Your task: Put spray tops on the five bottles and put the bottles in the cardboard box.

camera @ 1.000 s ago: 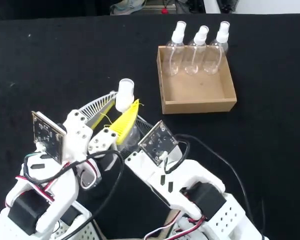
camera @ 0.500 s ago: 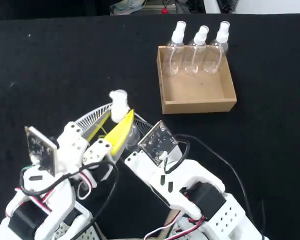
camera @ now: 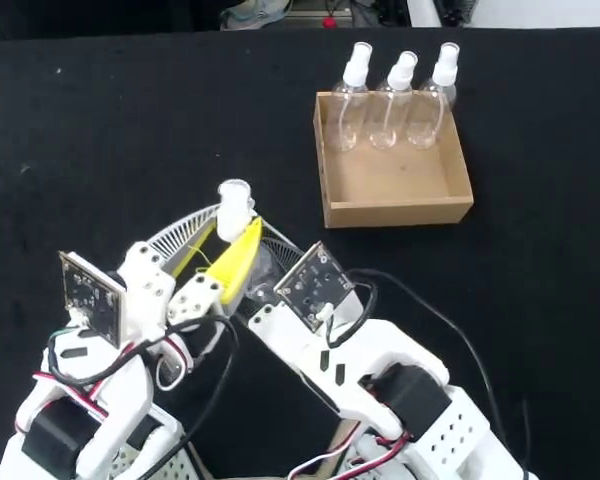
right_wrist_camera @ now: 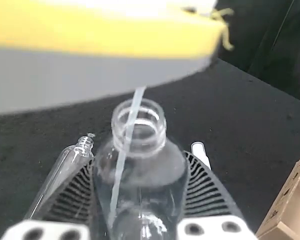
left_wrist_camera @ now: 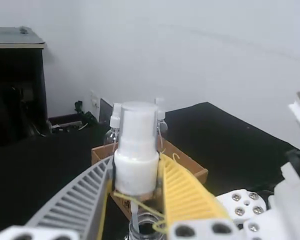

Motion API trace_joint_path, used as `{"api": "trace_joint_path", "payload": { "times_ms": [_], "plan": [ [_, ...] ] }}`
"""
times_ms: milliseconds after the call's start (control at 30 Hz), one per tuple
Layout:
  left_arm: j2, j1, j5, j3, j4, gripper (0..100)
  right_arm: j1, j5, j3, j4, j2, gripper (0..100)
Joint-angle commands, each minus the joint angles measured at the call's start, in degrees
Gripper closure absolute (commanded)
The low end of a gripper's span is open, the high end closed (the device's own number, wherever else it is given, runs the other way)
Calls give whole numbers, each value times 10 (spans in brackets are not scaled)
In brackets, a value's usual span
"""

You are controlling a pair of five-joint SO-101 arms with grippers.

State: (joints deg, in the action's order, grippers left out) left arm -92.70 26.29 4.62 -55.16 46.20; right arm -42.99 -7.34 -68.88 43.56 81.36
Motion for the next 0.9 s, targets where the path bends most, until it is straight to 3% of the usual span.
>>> {"api": "trace_joint_path", "payload": {
  "times_ms": [0,300,467,867],
  "plan": [
    [5,-19,-6,13,-4,963,-4,4,7,0,1,946],
    [5,8,-5,7,1,958,-4,4,7,0,1,946],
    [5,10,-5,11,19,837,-4,4,7,0,1,946],
    [5,-29,-5,99,53,837,-4,4,7,0,1,946]
  ]
}}
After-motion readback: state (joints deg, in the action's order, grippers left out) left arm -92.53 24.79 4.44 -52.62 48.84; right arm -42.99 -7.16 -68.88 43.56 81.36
